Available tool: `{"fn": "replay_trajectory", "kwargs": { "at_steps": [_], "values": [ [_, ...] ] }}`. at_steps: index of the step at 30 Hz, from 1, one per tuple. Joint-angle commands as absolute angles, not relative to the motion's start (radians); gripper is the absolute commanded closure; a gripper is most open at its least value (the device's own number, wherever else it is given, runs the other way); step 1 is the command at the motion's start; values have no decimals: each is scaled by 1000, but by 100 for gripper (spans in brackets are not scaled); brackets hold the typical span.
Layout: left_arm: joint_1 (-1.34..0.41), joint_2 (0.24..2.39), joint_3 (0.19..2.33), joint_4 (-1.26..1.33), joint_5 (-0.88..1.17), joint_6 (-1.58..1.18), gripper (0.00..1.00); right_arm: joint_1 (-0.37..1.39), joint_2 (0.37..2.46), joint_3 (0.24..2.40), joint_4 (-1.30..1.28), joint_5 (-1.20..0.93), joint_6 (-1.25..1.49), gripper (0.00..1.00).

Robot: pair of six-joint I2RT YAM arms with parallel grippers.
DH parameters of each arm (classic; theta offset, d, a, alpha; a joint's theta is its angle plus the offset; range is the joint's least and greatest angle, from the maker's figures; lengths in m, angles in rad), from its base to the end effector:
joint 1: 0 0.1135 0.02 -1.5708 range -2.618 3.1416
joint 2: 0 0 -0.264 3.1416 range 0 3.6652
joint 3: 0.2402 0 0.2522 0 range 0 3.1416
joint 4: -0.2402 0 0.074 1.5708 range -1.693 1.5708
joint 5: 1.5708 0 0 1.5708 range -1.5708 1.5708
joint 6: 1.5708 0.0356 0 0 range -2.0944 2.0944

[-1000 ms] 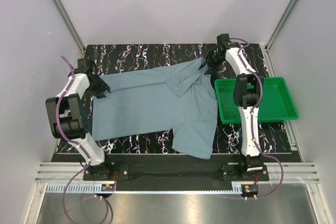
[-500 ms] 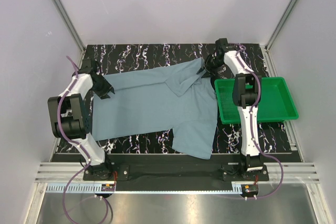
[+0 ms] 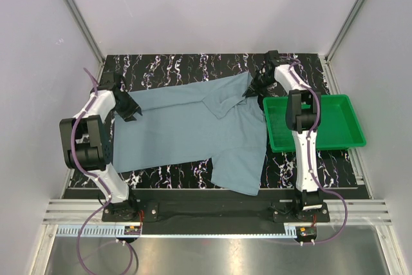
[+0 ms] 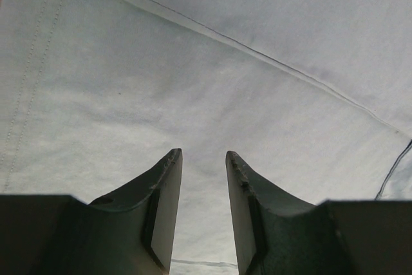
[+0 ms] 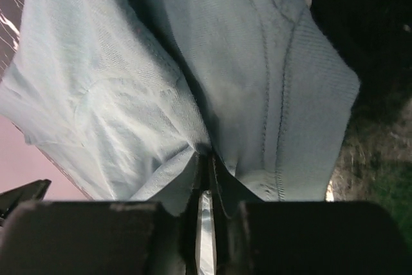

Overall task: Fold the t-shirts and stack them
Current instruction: Fold the tshirt

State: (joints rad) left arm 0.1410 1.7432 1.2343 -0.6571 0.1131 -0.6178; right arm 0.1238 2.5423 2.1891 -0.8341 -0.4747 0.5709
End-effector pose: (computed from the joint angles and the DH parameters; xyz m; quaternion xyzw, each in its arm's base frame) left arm 0.3486 0.0454 0.2061 -0.3517 0.9127 -0.1012 0.1819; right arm 0.5221 0.0814 0.1360 0.1678 0.9403 0.2801 0.0956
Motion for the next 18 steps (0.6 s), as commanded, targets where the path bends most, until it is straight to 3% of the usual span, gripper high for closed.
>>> {"fn": "replay_trajectory", "kwargs": {
  "at_steps": [1,12,18],
  "values": [
    [144,1735,1305,-649,86,-601,61,126,2422,2166,-848,-497,548,92],
    [156,1828,1393,-657,101,-604,61,126,2272,2092,-968,-465,545,92],
    [146,1835,1370,-669,109,-580,61,127,2192,1919,-957,-456,557,87]
  ]
}}
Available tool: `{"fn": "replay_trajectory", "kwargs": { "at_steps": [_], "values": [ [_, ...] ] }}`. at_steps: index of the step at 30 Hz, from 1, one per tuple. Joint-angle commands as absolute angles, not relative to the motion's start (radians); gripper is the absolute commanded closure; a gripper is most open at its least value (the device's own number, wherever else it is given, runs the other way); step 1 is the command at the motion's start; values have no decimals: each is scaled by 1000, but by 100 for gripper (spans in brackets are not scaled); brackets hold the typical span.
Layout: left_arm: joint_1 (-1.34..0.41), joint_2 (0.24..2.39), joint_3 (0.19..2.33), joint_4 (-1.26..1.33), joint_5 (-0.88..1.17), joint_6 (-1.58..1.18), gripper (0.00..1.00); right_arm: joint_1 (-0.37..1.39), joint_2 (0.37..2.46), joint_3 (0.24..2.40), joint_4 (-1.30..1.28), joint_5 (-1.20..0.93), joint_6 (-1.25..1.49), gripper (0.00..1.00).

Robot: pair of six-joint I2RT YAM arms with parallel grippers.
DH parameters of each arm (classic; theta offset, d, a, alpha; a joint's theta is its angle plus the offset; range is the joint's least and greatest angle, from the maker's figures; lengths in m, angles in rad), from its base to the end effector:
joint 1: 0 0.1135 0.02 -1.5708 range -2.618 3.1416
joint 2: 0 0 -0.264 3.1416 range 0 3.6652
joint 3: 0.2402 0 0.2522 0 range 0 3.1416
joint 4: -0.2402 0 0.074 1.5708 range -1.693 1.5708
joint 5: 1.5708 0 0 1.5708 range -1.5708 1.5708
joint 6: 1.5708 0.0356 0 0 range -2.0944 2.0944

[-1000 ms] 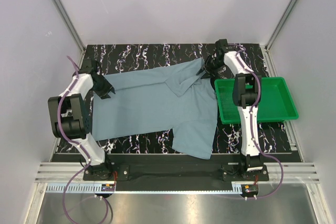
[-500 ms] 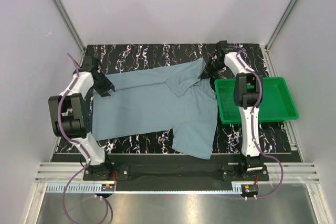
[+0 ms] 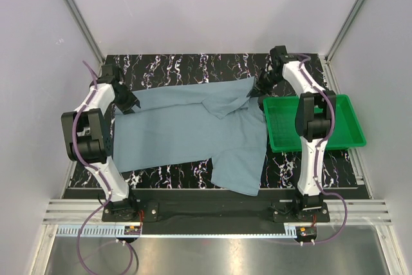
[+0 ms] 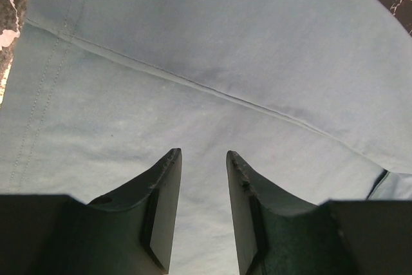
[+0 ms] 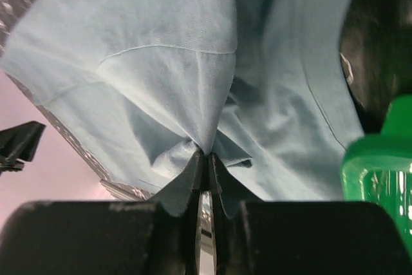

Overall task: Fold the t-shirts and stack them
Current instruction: Fold the tshirt

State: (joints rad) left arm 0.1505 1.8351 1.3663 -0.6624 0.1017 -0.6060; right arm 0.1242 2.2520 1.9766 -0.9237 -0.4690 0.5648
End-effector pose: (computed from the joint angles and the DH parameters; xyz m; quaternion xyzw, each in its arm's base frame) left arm 0.3774 0.0536 0.2122 -0.3496 0.9099 -0.0975 0.2009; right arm 0.4710 0.0750 0.2112 0.1670 0.9422 0.2756 0.0920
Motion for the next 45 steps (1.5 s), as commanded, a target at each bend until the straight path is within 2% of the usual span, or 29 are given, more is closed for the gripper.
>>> {"fn": "replay_trajectory", "kwargs": {
  "at_steps": [1,3,4,8,12,20,23,24,27,31,37,38,41,42,45],
  "values": [
    [138,1835,1370,-672,104,-575,60,127,2186,1896,-956,-451,557,86],
    [129,1833,1368,-680,104,-569,60,127,2184,1878,-950,-453,554,82],
    [127,1833,1370,-684,107,-566,60,127,2187,1864,-942,-446,551,72],
    [120,1827,1374,-693,110,-563,59,127,2203,1864,-923,-442,522,58],
    [115,1825,1390,-704,104,-546,59,127,2194,1859,-922,-463,515,53],
    [115,1855,1434,-712,118,-548,59,127,2210,1835,-871,-486,531,50],
    [115,1861,1442,-715,123,-542,59,130,2244,1879,-896,-503,531,57],
    [115,1861,1445,-716,121,-540,59,127,2238,1879,-893,-511,537,67],
    [118,1861,1447,-719,117,-529,59,127,2214,1865,-894,-532,548,72],
    [117,1873,1460,-719,118,-531,59,129,2209,1871,-929,-566,551,100],
    [117,1870,1468,-722,123,-520,59,130,2154,1852,-1003,-638,609,100],
    [115,1867,1465,-726,120,-514,59,129,2140,1830,-997,-631,623,95],
    [115,1855,1445,-726,114,-505,59,130,2103,1721,-962,-586,640,91],
    [115,1853,1440,-727,118,-503,59,129,2099,1668,-936,-587,641,83],
    [106,1841,1422,-730,129,-494,59,129,2097,1614,-919,-566,632,81]
  ]
}}
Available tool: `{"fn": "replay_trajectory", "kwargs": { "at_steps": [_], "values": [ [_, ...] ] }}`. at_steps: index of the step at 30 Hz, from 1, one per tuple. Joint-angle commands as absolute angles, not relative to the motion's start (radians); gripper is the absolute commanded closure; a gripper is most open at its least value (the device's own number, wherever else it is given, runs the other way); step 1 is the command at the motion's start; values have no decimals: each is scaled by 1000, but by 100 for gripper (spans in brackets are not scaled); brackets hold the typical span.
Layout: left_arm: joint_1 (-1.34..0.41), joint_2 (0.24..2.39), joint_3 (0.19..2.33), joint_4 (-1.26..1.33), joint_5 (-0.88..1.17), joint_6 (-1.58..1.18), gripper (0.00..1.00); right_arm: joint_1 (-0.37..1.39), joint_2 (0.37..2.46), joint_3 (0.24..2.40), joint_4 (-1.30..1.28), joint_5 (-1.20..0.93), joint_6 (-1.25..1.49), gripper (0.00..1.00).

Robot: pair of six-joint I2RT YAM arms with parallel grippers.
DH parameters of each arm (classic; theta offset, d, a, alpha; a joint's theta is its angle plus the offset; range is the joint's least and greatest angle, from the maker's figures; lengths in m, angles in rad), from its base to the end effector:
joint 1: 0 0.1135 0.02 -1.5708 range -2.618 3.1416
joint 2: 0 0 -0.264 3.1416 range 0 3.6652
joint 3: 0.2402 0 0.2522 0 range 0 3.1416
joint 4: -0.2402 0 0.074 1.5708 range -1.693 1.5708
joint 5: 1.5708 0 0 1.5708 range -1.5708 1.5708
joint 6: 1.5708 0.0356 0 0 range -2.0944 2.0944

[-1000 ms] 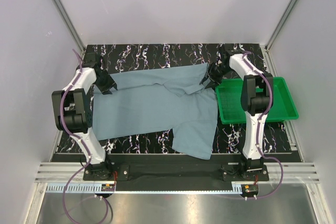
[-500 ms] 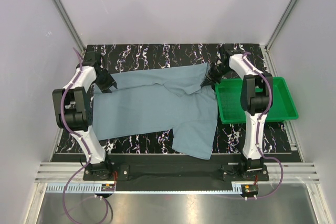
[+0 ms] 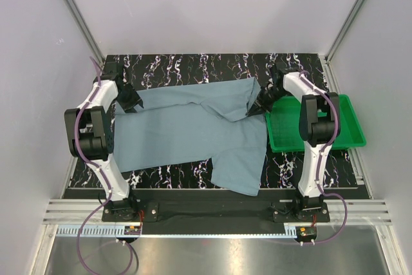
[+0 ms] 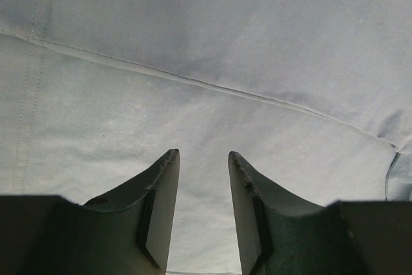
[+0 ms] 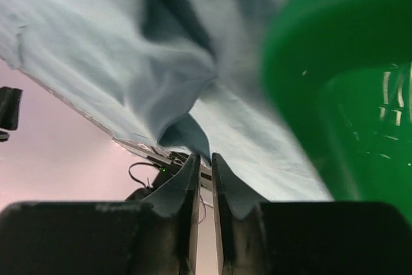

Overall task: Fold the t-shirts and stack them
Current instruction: Fold the tshirt

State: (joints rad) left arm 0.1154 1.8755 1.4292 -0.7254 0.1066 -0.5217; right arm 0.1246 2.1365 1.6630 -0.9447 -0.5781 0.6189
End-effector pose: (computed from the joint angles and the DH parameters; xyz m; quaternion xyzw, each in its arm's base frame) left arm 0.3864 0.0410 0.2129 -0.2965 0.9328 -0.0911 0.1833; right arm 0.4170 0.0718 0.1755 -0.2128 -0.9320 -0.2913 0.0352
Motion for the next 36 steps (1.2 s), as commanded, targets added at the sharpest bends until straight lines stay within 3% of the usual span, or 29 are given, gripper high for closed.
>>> {"fn": "replay_trajectory", "kwargs": {
  "at_steps": [1,2,7,12,20,27,36],
  "values": [
    [101,1832,1420,-732,130,-492,59,127,2094,1611,-916,-571,626,81],
    [94,1827,1417,-733,130,-486,59,130,2092,1612,-920,-568,605,81],
    [37,1793,1382,-721,175,-494,60,127,2092,1764,-994,-427,480,57],
    [14,1749,1368,-696,161,-491,61,127,2160,1980,-866,-310,454,43],
    [119,1865,1575,-727,181,-482,60,123,2471,2423,-873,-206,471,39],
    [185,1979,1646,-704,262,-541,60,123,2510,2434,-796,-170,463,34],
    [271,2124,1721,-666,321,-587,59,118,2549,2390,-730,-182,443,34]
  ]
}}
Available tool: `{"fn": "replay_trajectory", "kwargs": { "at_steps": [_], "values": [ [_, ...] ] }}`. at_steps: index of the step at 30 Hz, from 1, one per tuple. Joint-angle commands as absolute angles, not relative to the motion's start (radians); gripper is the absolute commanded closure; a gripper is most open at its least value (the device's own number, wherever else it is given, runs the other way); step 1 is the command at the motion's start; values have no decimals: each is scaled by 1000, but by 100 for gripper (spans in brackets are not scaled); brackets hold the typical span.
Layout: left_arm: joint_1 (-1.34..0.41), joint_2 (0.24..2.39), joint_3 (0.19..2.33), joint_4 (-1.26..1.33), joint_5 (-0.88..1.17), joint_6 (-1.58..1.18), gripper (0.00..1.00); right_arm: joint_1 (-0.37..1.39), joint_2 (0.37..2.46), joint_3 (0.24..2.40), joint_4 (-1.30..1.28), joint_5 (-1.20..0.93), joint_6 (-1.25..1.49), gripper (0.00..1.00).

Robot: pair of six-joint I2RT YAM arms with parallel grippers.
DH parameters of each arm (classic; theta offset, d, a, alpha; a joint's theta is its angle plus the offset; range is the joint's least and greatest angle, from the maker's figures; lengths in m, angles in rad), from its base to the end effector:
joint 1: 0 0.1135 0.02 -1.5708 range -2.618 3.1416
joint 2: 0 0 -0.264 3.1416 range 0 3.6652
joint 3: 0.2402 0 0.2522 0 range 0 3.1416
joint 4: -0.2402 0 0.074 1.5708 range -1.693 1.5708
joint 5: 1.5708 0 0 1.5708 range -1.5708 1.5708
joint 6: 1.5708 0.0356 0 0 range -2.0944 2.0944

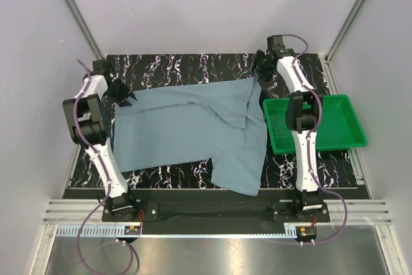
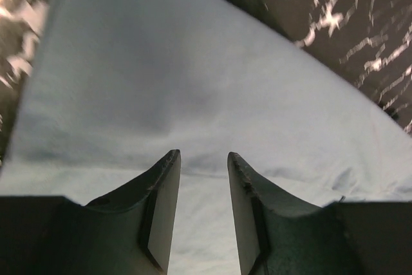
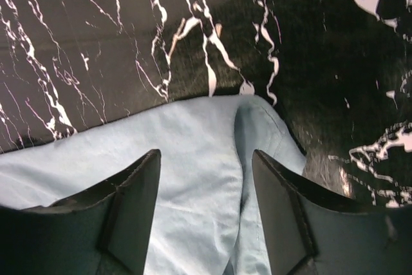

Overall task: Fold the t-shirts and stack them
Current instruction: Fold the tshirt

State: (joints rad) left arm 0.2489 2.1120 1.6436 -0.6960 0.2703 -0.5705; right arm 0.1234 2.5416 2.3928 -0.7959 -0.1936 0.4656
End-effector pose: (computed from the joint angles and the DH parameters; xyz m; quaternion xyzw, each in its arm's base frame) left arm 0.4331 0.1003 0.1832 -0.3616 0.9010 -0.1623 0.1763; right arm 0.5478 0.0748 0.1973 0.1319 0.9382 0.1770 0.2666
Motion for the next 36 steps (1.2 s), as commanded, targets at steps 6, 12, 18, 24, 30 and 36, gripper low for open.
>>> {"fn": "replay_trajectory", "kwargs": {
  "at_steps": [6,12,18,24,30,36],
  "values": [
    [310,2157,1706,-672,342,-591,59,118,2591,2379,-652,-232,457,40],
    [313,2204,1741,-752,356,-598,59,118,2619,2365,-632,-255,466,44],
    [325,2218,1718,-841,250,-588,61,114,2608,2361,-629,-184,442,65],
    [347,2223,1712,-874,189,-588,62,78,2652,2442,-629,-150,445,80],
    [373,2236,1718,-870,173,-577,62,57,2713,2534,-637,-187,414,88],
    [371,2227,1727,-859,176,-557,61,55,2721,2530,-597,-213,416,87]
  ]
}}
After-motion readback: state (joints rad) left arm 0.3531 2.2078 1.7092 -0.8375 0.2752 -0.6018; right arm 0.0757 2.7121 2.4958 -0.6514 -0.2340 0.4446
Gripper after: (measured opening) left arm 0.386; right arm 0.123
